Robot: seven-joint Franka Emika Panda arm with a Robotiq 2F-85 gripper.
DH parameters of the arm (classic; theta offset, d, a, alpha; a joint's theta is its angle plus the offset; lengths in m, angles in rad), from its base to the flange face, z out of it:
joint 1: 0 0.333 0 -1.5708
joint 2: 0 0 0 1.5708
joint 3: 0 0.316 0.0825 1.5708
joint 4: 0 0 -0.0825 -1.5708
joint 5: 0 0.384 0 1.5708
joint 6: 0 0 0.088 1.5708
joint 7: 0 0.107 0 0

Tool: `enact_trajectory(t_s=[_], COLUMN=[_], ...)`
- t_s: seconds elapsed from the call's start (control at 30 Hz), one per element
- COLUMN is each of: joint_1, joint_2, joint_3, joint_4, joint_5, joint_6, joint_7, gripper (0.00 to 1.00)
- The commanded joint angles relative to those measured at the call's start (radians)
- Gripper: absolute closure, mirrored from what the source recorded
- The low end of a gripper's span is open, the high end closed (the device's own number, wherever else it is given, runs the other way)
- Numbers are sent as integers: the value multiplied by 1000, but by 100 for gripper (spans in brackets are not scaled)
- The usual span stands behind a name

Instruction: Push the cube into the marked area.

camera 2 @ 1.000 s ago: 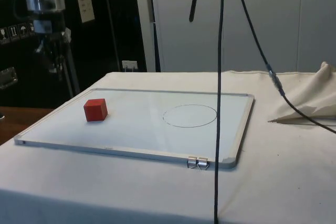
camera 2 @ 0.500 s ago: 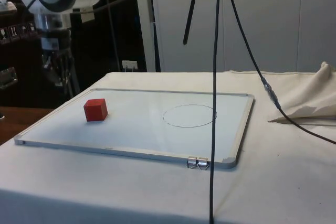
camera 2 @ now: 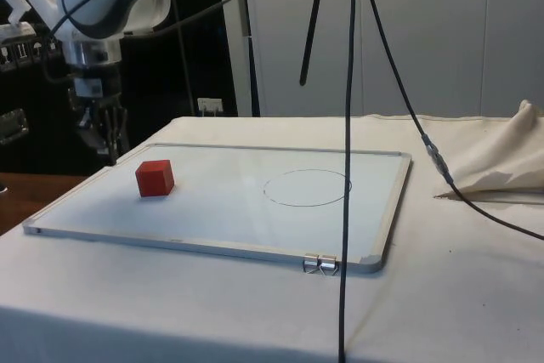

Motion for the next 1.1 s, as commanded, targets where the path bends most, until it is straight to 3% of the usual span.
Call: enact_trajectory(t_s=[0.0,0.4,0.67,0.7,0.73,1.0,1.03,1.07], joint_1=[-1,-2,-14,-10,-14,-18,-16,-18], joint_2=[6,17,-1,15,-3,-16,10,-17], joint_3=[2,-6,-14,-17,-16,-32,-35,-33], joint_4=[-1,-30,-75,-46,-79,-102,-57,-103], joint_5=[2,0,4,1,5,5,2,5], joint_6=[8,1,25,1,26,25,0,24], joint_7=[0,-4,-23,-17,-25,-36,-31,-37], gripper=[100,100,100,100,100,100,100,100])
